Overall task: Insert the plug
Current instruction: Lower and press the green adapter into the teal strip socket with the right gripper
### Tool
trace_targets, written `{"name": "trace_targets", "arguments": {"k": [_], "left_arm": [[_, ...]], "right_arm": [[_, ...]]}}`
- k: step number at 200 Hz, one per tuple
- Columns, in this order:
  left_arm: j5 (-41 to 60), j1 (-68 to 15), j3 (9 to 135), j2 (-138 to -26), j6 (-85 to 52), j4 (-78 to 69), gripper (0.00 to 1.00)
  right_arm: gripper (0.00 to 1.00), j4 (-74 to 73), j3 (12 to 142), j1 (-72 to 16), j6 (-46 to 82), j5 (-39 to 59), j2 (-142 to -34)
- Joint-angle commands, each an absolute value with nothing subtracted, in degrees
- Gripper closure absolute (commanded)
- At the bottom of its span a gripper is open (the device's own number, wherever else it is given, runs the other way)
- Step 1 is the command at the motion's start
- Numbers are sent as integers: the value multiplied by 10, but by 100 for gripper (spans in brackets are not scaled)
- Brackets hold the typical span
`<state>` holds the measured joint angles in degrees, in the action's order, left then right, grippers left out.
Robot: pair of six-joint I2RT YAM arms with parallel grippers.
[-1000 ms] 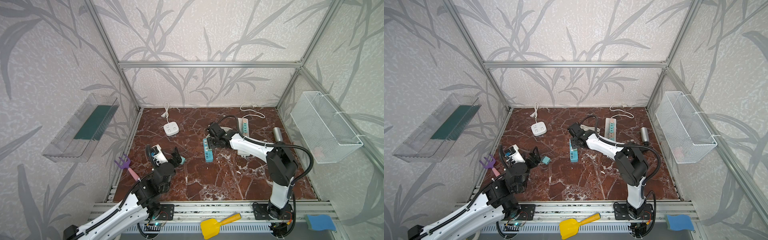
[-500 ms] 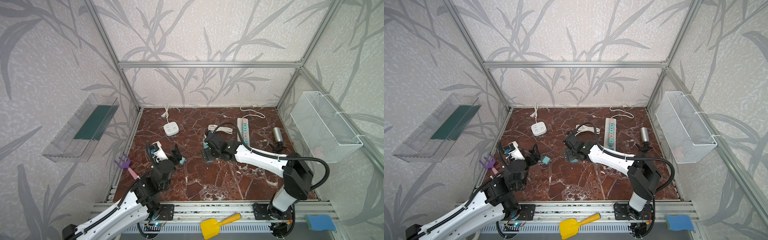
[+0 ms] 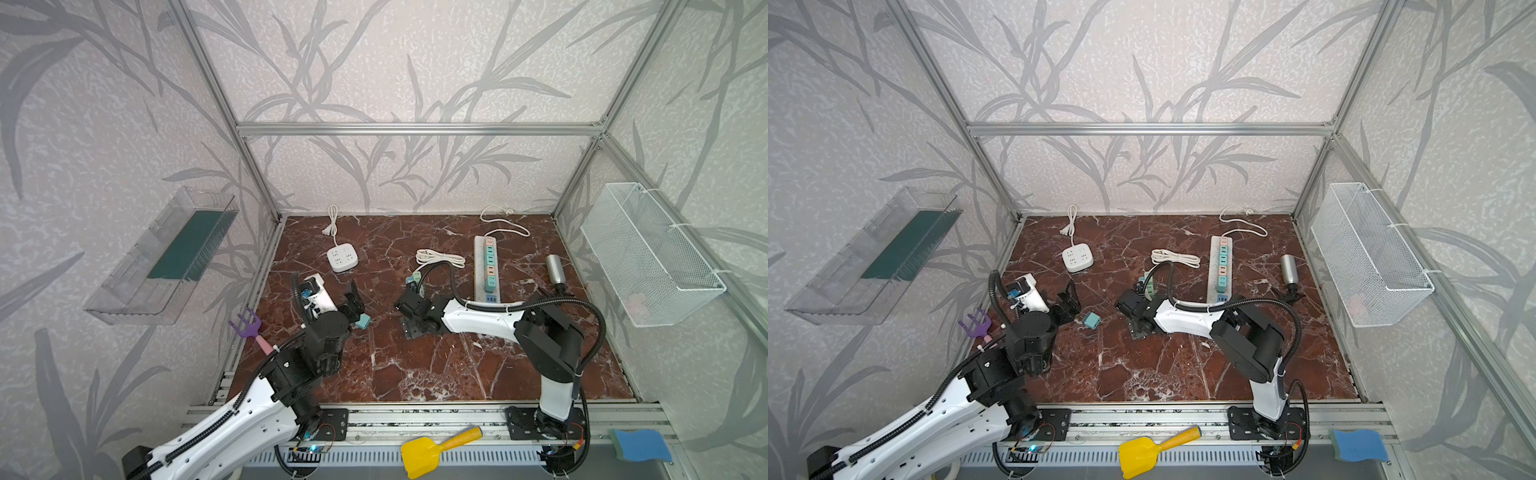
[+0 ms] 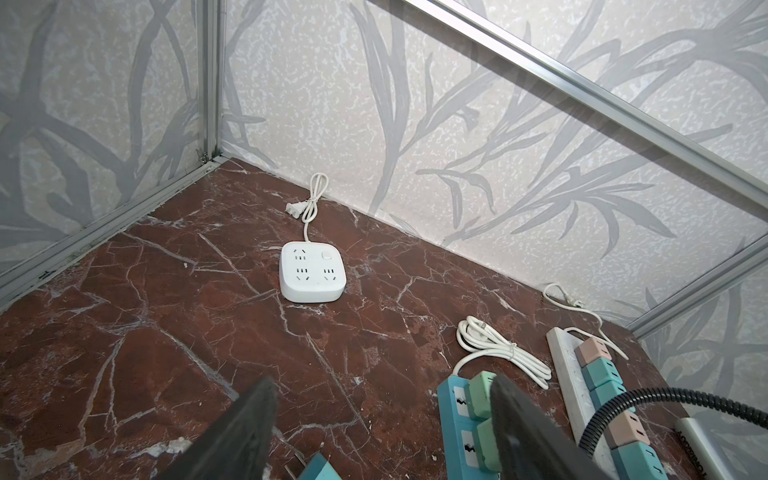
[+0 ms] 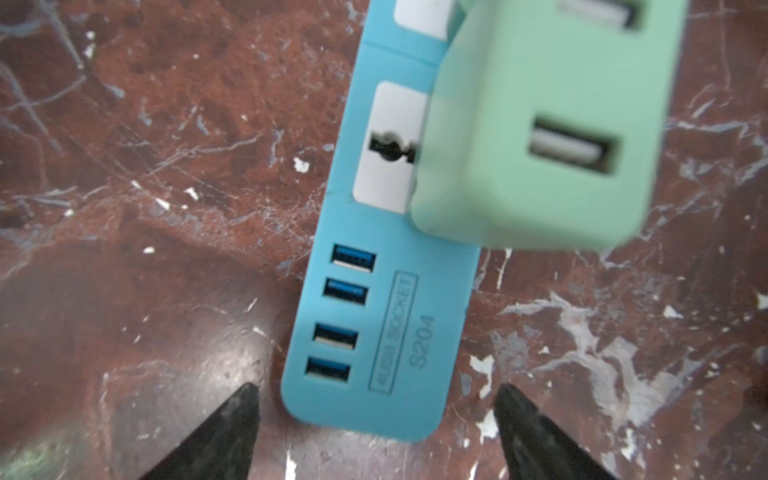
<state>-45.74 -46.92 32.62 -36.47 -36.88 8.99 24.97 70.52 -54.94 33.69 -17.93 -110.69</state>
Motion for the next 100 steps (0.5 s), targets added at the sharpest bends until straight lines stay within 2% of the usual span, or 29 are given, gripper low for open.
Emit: {"name": "trace_targets", "arguments": {"k": [1,27,78,100], "left_arm": [[-462,-466,347,-369,-361,95,19],[-465,-465,347,-369,-359,97,19],[-466,-460,347,-374,-359,98,19],[-467,-459,347,-380,-356,93,19]], "right_arm": [[24,223,722,-528,347,-166,-1126],[40,198,716,-511,330,-147,-1135],[56,193,722,-458,276,-155,-1136],[59,195,737,-428,252,-160,-1149]]}}
